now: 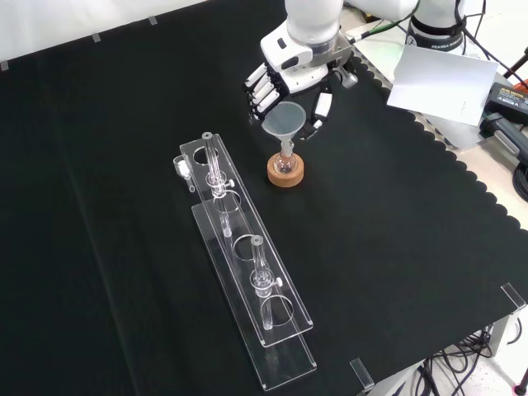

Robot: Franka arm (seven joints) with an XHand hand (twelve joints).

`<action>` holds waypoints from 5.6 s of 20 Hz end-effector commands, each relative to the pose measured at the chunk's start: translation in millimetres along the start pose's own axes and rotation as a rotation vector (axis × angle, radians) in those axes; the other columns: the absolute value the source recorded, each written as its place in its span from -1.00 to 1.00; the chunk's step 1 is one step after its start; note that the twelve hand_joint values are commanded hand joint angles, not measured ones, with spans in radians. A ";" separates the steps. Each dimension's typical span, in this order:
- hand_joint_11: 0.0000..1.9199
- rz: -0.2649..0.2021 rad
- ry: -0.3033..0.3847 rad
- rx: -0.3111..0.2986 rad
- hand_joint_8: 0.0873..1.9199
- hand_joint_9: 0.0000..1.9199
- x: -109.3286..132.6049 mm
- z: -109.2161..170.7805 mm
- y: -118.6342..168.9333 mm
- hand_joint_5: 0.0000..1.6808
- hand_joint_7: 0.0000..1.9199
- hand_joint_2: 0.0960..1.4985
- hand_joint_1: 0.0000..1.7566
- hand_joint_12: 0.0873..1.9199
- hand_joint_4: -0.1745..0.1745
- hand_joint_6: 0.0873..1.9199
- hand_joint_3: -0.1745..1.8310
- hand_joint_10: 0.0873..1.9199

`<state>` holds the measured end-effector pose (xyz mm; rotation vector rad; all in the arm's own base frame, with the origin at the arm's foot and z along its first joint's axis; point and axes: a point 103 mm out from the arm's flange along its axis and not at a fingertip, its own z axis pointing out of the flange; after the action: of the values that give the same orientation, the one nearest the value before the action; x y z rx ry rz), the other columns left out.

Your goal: Place the funnel on the round-bottom flask.

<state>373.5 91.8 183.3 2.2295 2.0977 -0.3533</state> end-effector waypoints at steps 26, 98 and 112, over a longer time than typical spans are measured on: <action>-0.54 -0.013 -0.002 0.002 -0.29 -0.28 0.7 3.5 4.2 -0.14 -0.44 -0.11 -0.07 0.30 -0.26 -0.21 -0.22 -0.48; -0.86 -0.143 0.052 -0.074 -0.35 -0.68 3.9 13.4 -11.9 -0.64 -0.88 -0.26 -0.36 0.42 -0.31 -0.94 -0.36 -0.35; -0.87 -0.152 0.047 -0.111 -0.36 -0.68 -18.1 -36.5 2.3 -0.60 -0.88 -0.21 -0.38 0.43 -0.30 -1.00 -0.46 -0.34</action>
<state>370.2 88.3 203.4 2.0386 2.2526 -0.1485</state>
